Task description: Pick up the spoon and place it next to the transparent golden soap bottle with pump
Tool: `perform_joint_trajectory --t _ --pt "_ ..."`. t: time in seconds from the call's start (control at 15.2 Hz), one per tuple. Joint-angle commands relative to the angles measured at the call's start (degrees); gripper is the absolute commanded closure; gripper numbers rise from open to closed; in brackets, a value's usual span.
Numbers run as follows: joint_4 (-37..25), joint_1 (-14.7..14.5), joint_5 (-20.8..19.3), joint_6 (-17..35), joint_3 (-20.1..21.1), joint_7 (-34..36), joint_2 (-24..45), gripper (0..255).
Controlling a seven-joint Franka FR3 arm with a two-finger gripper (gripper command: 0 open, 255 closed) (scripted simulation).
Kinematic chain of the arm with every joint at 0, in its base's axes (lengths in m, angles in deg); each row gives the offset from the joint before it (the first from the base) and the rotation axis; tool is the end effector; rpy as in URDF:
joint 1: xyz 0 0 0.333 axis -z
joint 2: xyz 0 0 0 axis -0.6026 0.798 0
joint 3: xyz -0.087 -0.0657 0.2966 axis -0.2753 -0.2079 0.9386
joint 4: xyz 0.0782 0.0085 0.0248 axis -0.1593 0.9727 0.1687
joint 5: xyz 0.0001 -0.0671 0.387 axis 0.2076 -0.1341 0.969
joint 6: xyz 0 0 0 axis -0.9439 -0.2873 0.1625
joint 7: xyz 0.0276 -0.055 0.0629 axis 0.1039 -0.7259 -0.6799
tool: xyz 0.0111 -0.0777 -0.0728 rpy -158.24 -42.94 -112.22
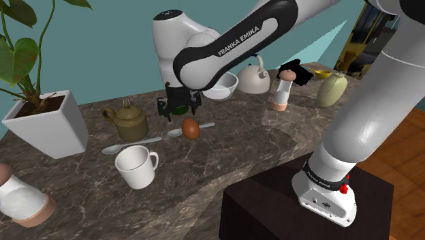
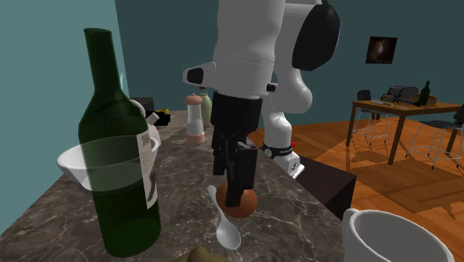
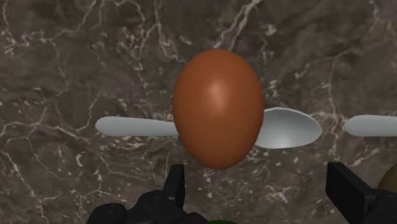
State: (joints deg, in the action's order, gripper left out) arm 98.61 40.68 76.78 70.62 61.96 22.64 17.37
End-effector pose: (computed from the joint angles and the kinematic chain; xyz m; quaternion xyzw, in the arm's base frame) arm 0.4615 0.2537 0.4007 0.9762 -0.2050 0.0655 0.0279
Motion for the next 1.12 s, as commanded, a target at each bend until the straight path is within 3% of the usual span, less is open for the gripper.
perform_joint_trajectory --t 0.0,0.13,0.59,1.06 --pt "-3.39 -0.28 -4.89 0.57 1.11 5.95 5.55 0" --pt "-6.45 -1.33 -8.94 0.60 1.09 10.42 10.19 0" --pt "-5.07 -1.82 -12.59 4.82 -0.10 12.83 13.97 0" --pt "-4.98 -1.88 -12.91 5.15 -0.23 13.04 14.30 0"
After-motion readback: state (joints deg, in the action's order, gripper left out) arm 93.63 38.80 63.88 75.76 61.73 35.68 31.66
